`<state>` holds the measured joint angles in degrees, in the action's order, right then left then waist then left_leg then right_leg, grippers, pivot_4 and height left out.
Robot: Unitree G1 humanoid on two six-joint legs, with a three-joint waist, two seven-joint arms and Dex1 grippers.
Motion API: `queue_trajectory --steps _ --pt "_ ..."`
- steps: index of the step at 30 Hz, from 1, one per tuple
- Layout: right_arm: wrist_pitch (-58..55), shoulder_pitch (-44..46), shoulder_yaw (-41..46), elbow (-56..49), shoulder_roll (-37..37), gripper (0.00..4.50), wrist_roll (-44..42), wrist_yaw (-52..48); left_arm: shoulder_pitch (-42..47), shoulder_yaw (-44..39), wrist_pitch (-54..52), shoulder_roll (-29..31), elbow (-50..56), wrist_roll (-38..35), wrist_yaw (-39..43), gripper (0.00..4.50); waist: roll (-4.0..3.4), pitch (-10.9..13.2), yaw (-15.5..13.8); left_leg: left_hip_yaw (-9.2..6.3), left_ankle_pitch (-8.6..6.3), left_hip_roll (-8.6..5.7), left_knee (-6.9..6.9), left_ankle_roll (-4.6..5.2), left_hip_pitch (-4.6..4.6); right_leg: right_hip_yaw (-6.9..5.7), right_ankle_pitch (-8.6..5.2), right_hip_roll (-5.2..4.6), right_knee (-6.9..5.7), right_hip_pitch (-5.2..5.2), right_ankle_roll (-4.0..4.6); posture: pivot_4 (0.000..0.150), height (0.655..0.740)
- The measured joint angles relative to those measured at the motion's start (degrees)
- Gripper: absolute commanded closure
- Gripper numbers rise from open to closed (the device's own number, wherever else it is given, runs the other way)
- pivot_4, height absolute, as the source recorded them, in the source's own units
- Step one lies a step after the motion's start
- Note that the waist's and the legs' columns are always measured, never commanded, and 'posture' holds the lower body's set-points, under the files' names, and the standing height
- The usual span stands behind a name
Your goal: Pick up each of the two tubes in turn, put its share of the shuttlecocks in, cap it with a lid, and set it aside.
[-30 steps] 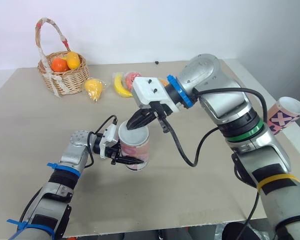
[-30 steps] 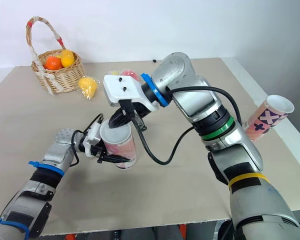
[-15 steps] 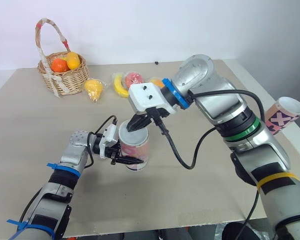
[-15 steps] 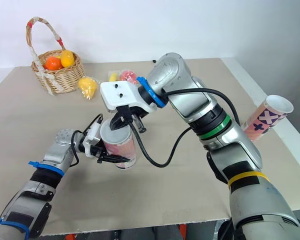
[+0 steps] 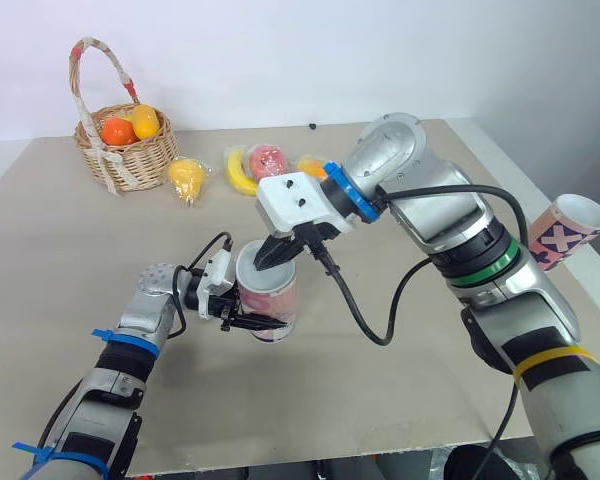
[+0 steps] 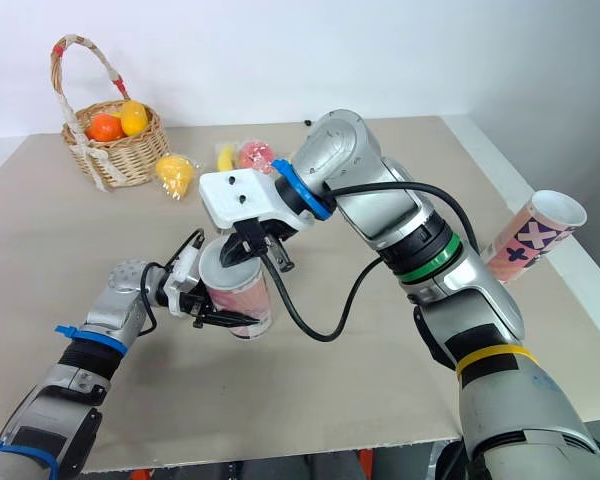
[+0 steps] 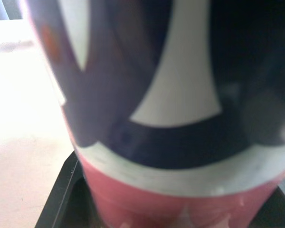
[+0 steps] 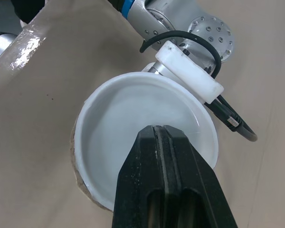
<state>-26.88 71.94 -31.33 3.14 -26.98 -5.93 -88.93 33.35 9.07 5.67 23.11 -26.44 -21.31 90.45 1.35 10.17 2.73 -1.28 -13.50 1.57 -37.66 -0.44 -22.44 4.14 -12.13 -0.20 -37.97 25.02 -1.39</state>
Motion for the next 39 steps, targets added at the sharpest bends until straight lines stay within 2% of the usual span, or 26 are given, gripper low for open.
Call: queue_trajectory --steps 13,21,32,39 --pt "-1.73 -0.31 -1.78 -0.08 -0.74 4.43 -3.26 -0.18 -0.89 0.00 -0.01 0.01 0.53 0.03 -0.44 2.17 -0.22 -0.60 0.04 0.00 0.00 0.00 0.16 0.00 0.06 -0.01 -0.10 0.00 0.05 -0.02 0.06 0.150 0.7298" --pt "-1.67 -0.05 -1.32 3.39 0.34 4.43 -4.74 -0.74 -1.24 0.00 0.00 0.01 0.48 0.02 -0.66 2.17 -0.28 -0.75 0.14 -0.02 0.00 0.02 0.19 0.00 0.10 -0.02 -0.10 0.03 0.11 -0.04 0.05 0.150 0.7298" --pt "-1.07 0.65 -2.59 3.20 -2.34 4.43 -8.28 -0.78 -0.81 0.15 0.22 -0.11 -0.07 0.03 -0.73 2.17 -0.29 -0.74 0.08 -0.04 0.00 0.01 0.20 0.00 0.03 -0.03 -0.09 0.01 0.21 -0.04 0.03 0.150 0.7298" --pt "-1.38 2.34 -4.40 3.16 -6.70 4.43 -12.97 -0.85 -0.37 0.65 0.27 -0.27 -0.01 0.05 -0.64 2.17 -0.29 -0.69 -0.06 -0.11 0.00 -0.01 0.23 0.00 -0.10 -0.06 -0.08 0.00 0.41 -0.04 0.02 0.150 0.7298"
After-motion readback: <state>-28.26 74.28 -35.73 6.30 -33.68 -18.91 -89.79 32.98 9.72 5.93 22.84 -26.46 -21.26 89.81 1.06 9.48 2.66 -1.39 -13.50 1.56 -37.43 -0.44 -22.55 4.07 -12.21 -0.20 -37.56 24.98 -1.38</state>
